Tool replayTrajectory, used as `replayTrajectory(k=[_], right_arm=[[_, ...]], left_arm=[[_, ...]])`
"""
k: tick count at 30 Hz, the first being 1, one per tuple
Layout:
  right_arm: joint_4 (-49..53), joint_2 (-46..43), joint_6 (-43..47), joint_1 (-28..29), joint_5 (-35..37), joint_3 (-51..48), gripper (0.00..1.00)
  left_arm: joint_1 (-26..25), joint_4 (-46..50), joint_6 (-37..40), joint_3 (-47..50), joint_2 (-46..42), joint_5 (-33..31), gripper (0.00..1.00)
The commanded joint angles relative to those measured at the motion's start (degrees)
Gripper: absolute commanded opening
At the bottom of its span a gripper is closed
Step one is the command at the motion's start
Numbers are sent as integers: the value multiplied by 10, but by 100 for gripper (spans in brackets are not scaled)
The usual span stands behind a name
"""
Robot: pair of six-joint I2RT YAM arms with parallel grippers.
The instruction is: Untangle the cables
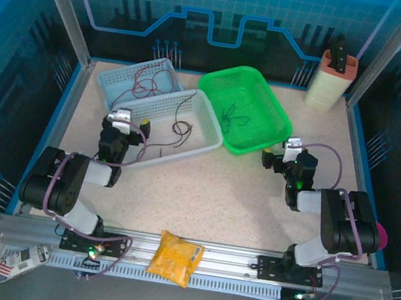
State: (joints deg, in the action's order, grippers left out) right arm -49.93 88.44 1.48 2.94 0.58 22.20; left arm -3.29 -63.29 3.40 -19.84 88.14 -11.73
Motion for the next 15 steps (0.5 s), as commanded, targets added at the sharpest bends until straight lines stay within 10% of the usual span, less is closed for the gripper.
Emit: replayTrajectory(k=[1,15], right_arm=[[-1,-3,-7,-3,-5,10,100],[0,-3,-7,-2,-6,11,100]], left_arm=[[-4,54,-13,0,13,-3,99],[-3,57,-15,-2,13,-1,99]])
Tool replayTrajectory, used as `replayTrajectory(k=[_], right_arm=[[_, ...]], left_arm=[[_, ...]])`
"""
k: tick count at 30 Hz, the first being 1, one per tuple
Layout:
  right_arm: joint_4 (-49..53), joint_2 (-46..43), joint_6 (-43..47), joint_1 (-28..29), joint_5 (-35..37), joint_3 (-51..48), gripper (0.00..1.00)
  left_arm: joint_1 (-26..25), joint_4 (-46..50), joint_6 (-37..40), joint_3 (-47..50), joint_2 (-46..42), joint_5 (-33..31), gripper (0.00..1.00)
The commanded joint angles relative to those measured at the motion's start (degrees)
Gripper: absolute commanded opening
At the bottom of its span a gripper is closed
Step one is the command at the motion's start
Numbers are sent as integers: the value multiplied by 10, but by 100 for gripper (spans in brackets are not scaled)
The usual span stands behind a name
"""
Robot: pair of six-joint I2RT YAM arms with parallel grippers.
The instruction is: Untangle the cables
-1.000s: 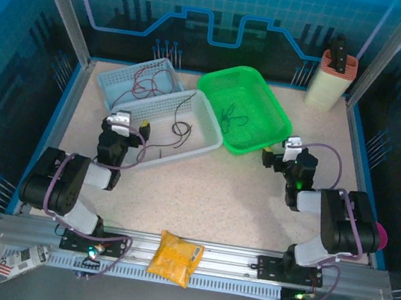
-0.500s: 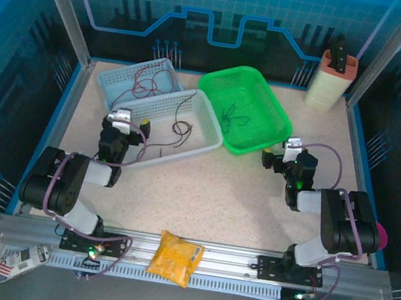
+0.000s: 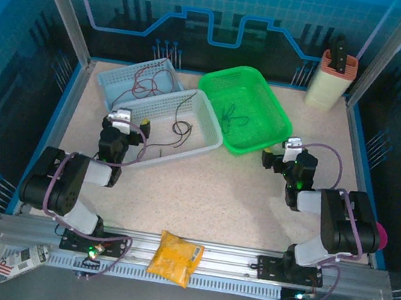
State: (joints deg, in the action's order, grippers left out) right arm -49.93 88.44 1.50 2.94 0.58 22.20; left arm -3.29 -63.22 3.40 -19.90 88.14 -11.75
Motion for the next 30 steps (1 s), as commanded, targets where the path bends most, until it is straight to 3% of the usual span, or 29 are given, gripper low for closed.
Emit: replayTrajectory(k=[1,30], right_arm=[[0,-3,-7,-3,-6,11,100],[0,-3,-7,-3,-6,11,100]], left_arm=[[-3,57,-15,-1,12,-1,99],[-2,64,-18,-4,13,-4,99]])
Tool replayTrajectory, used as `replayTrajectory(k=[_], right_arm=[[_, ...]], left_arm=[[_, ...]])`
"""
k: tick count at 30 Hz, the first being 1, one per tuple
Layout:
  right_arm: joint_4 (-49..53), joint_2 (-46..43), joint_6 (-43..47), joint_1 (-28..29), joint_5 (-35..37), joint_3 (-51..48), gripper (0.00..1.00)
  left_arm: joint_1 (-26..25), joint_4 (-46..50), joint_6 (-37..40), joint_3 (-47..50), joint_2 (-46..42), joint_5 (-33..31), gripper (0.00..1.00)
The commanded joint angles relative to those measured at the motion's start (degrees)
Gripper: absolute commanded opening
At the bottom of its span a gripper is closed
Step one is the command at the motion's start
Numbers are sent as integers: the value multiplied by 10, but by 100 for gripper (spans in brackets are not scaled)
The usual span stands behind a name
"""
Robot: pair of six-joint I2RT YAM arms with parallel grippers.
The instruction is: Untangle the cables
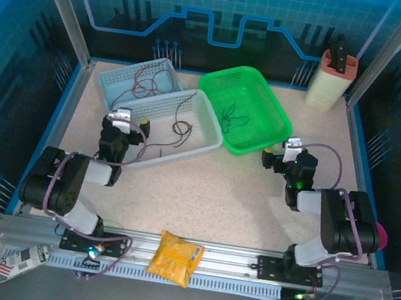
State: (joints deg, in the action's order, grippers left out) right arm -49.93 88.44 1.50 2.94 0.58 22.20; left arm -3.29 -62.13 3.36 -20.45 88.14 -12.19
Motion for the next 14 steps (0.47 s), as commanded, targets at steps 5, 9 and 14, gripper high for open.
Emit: replayTrajectory(k=[5,9,14], right_arm=[[-1,-3,-7,-3,-6,11,100],[3,-2,-7,-2,-6,13,100],[0,-2,-7,-3,-6,11,100]], left_arm=[[-2,53,-18,1,13,1,99],[-2,53,-17,2,12,1,99],[-2,52,-18,2,12,0,99]])
